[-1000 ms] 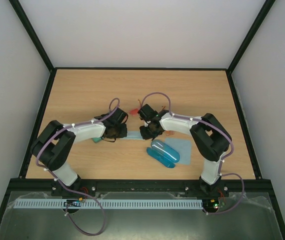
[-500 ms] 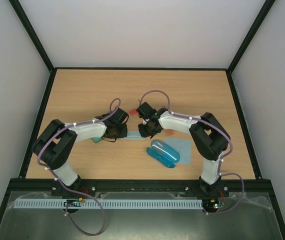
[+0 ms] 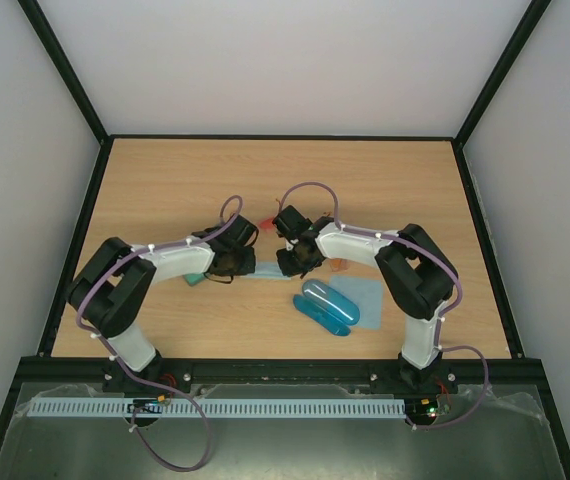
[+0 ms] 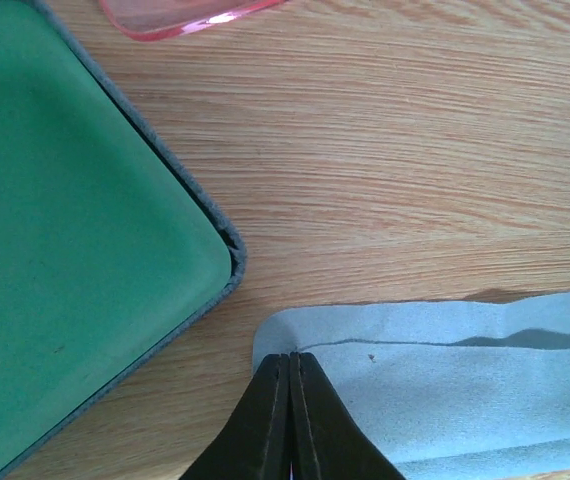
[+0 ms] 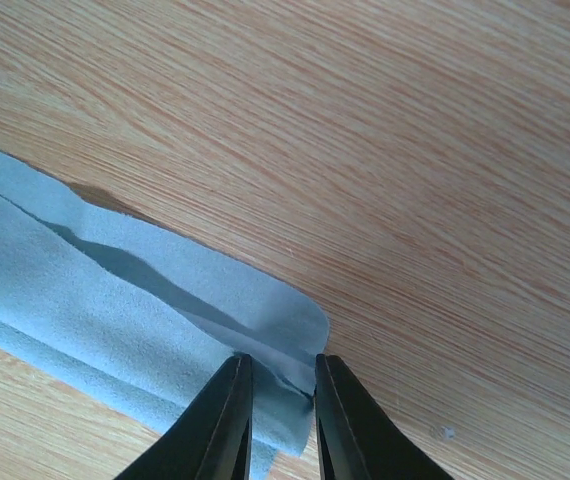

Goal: Organize the sunglasses
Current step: Fold the glasses cleaning cloth at the center of the board.

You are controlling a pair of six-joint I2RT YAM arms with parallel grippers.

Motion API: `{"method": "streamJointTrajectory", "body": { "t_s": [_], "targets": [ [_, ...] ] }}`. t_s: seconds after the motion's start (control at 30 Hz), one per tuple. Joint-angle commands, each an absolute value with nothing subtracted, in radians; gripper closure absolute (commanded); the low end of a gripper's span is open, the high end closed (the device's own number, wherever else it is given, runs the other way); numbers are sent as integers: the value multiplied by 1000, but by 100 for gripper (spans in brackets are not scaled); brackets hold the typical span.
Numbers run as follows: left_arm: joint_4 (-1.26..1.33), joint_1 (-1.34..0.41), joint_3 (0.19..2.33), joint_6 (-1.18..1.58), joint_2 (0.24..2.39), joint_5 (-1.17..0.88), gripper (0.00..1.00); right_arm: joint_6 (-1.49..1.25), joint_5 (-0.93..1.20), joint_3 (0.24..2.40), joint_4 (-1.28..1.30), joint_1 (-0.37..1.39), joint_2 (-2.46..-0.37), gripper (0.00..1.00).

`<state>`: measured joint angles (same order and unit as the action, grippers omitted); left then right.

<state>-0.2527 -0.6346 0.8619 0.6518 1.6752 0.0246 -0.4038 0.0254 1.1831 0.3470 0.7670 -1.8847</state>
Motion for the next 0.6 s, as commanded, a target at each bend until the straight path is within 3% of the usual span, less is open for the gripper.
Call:
{"method": "streamJointTrajectory", "body": {
  "t_s": [0.0, 0.57],
  "targets": [
    [-269, -638, 870, 646, 1696, 31, 98, -399, 26, 1200, 403, 772, -1903, 82],
    [-264, -643, 856, 663, 1645, 50, 98, -400, 11, 1190, 418, 772, -1855, 95]
  ]
}}
